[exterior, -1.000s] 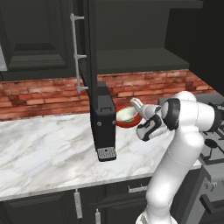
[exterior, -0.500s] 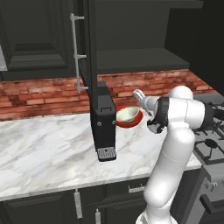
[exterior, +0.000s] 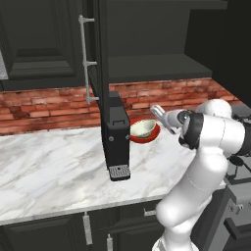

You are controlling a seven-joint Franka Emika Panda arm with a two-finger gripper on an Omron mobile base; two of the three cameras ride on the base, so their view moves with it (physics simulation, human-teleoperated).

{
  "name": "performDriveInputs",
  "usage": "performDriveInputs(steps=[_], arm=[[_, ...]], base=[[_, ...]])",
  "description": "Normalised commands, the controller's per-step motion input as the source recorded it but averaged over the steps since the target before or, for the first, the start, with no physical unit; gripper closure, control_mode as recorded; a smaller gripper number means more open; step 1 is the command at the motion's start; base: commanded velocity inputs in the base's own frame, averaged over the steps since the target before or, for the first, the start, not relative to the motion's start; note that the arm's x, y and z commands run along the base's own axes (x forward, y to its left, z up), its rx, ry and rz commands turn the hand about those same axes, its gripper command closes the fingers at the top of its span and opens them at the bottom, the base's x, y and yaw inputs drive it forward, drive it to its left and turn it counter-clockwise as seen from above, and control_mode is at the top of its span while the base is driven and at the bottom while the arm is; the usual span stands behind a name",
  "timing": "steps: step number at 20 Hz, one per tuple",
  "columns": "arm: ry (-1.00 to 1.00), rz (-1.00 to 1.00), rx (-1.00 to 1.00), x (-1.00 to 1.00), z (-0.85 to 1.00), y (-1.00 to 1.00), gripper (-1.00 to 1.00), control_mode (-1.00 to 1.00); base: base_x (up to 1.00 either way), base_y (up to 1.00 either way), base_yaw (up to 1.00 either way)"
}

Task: Pick up the bowls on the counter and stack them on top of one another in the open cabinet. Place the smaller bowl on top of the larger bowl.

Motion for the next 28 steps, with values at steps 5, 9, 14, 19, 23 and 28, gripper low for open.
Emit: performDriveInputs(steps=[5,9,14,19,23,28], arm=[[0.03,-0.06,0.00,-0.46,0.90,0.07,-1.00,-1.00],[0.06,-0.07,-0.04,-0.26,1.00,0.18,-1.00,-1.00],[0.17,-0.05,-0.08,-0.30,0.96,0.11,-1.00,-1.00],[0.27,-0.02,-0.08,-0.12,0.56,0.01,-1.00,-1.00],[0.07,-0.02,0.01,0.00,0.27,-0.01,-1.00,-1.00],[0.23,-0.02,0.00,-0.03,0.99,0.00,-1.00,-1.00]], base=[[0.00,0.00,0.00],[0.00,0.00,0.00],[0.00,0.00,0.00],[0.00,0.00,0.00],[0.00,0.00,0.00],[0.00,0.00,0.00]])
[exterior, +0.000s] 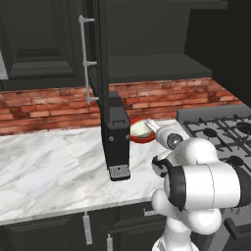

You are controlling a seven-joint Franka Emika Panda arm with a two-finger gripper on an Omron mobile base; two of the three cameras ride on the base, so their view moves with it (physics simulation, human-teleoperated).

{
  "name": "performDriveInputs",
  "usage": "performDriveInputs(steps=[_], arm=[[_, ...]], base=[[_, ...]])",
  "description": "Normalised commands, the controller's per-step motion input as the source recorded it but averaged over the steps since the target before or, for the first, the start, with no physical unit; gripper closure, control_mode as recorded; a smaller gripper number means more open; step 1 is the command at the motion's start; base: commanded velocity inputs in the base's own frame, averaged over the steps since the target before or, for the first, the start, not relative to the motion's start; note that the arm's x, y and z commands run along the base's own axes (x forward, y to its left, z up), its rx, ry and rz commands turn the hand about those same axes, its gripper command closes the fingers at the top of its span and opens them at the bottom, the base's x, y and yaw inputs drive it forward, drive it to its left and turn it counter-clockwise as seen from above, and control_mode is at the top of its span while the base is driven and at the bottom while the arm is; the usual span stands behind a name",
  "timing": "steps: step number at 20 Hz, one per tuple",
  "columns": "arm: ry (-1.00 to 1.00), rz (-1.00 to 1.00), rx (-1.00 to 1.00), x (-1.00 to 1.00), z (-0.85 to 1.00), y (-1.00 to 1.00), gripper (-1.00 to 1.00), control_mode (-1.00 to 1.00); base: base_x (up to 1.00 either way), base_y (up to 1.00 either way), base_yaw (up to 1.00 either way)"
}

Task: Pick up the bowls on the counter and stack them on top of one another in the open cabinet. Place the smaller bowl on top of the larger bowl.

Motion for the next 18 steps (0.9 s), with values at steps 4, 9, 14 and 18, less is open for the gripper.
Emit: performDriveInputs(steps=[4,9,14,18], arm=[[0.23,0.00,0.00,-0.06,0.99,0.00,-1.00,-1.00],[0.22,-0.01,0.01,-0.28,0.98,-0.01,-1.00,-1.00],[0.24,-0.01,0.00,-0.35,0.93,0.00,-1.00,-1.00],[0.24,0.00,0.00,-0.63,0.66,-0.01,-1.00,-1.00]], base=[[0.00,0.00,0.00],[0.00,0.00,0.00],[0.00,0.00,0.00],[0.00,0.00,0.00]])
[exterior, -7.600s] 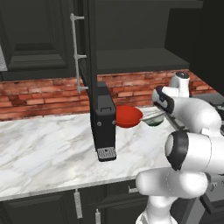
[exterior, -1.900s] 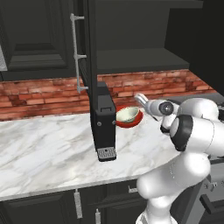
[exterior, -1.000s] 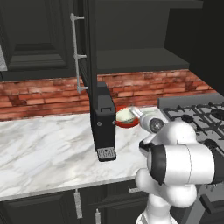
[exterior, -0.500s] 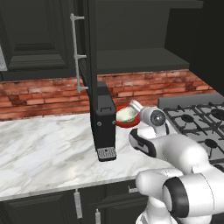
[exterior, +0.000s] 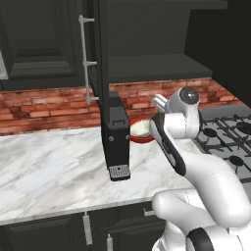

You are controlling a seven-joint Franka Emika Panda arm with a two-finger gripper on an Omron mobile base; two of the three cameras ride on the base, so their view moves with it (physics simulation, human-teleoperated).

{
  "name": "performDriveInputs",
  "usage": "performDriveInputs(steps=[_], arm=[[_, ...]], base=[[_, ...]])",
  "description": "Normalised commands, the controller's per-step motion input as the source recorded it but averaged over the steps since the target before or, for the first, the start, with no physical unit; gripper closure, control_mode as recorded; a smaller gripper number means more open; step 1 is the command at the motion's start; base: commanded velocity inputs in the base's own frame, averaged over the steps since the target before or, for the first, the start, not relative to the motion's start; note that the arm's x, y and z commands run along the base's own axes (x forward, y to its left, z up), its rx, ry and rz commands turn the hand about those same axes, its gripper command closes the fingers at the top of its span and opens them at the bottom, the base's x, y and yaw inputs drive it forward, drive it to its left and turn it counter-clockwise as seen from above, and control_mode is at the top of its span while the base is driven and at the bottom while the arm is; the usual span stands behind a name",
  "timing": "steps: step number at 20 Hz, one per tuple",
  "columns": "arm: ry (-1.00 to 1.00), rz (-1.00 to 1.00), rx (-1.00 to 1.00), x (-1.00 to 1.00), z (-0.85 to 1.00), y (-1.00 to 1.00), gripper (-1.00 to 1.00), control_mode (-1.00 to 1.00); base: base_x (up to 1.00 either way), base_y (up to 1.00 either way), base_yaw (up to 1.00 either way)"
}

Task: Pick up the bowls on the counter and stack them on top of one another in the open cabinet. Place the smaller bowl on top of the larger bowl.

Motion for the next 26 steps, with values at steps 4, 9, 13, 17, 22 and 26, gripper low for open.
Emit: performDriveInputs(steps=[4,9,13,17,22,26], arm=[[0.10,0.07,0.00,-0.89,0.06,-0.08,-1.00,-1.00],[0.03,0.06,0.00,-0.50,-0.02,-0.01,-1.00,-1.00],[0.02,0.00,0.00,0.00,-0.04,0.00,-1.00,-1.00],[0.09,0.00,0.06,0.09,-0.35,-0.08,-1.00,-1.00],[0.11,0.03,0.14,0.22,-0.20,-0.19,-1.00,-1.00],[0.05,0.03,0.09,0.07,-0.08,-0.09,-1.00,-1.00]], base=[[0.00,0.00,0.00],[0.00,0.00,0.00],[0.00,0.00,0.00],[0.00,0.00,0.00],[0.00,0.00,0.00],[0.00,0.00,0.00]])
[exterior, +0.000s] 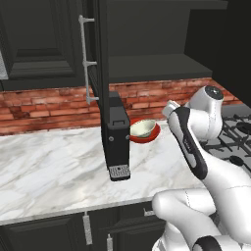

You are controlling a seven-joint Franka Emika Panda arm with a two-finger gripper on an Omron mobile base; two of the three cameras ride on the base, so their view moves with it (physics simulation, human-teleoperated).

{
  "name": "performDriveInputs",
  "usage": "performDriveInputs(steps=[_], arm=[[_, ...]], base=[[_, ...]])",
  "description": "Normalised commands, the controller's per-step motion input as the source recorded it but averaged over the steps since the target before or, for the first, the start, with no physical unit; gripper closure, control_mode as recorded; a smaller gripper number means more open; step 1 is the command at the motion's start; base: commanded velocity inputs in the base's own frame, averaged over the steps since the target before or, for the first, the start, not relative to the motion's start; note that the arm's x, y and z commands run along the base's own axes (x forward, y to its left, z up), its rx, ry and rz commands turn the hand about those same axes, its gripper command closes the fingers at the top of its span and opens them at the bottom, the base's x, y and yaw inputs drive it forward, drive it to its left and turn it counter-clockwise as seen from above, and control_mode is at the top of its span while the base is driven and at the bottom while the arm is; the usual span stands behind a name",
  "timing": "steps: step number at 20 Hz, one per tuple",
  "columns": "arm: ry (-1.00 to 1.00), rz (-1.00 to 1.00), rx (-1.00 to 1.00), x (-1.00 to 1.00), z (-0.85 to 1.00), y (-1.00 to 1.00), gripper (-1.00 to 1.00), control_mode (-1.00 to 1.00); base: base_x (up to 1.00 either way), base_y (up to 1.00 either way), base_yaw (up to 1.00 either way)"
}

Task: Pick up the bowls on the counter and stack them on top of one another in the open cabinet. Place the smaller bowl on top of the larger bowl.

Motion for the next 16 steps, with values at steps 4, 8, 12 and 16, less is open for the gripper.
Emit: performDriveInputs(steps=[4,8,12,16], arm=[[0.00,0.00,0.00,0.06,-0.05,0.00,-1.00,-1.00],[0.01,0.00,0.00,0.22,-0.26,0.00,-1.00,-1.00],[0.03,0.00,0.00,0.35,-0.27,0.00,-1.00,-1.00],[0.08,0.00,0.00,0.51,-0.30,0.00,-1.00,-1.00]], base=[[0.00,0.00,0.00],[0.00,0.00,0.00],[0.00,0.00,0.00],[0.00,0.00,0.00]])
